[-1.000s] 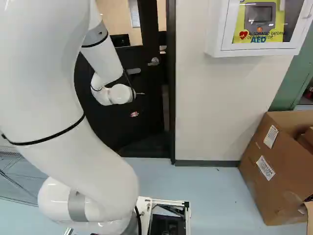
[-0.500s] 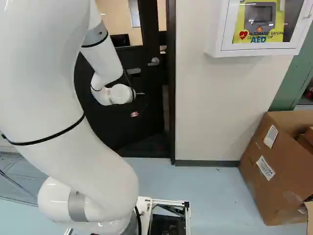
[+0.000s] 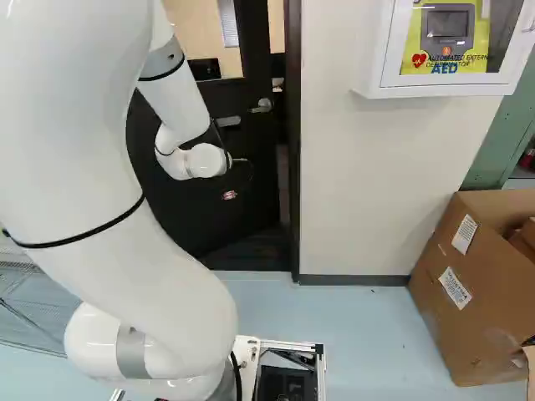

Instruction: Open the door and move inside

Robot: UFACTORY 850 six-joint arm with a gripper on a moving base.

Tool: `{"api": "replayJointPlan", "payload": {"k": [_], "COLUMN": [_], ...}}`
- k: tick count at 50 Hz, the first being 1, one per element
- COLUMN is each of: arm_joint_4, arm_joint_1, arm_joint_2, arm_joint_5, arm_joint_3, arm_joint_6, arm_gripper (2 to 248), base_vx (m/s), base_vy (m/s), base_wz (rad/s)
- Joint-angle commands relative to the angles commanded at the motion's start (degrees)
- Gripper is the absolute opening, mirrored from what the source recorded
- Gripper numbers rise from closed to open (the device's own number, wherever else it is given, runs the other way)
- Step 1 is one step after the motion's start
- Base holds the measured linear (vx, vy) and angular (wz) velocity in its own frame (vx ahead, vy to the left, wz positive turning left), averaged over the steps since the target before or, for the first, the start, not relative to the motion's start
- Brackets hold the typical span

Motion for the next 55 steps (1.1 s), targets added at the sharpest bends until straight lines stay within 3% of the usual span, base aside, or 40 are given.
{"api": "replayJointPlan", "payload": {"k": [55], "arm_joint_4": [0.0], "arm_joint_1": [0.0], "arm_joint_2": [0.0], "arm_joint_5": [0.0], "arm_joint_3": [0.0], "arm_joint_6": [0.0], "arm_gripper": [247], "base_vx": [0.061], "base_vy": [0.050], "base_wz": [-0.010]}}
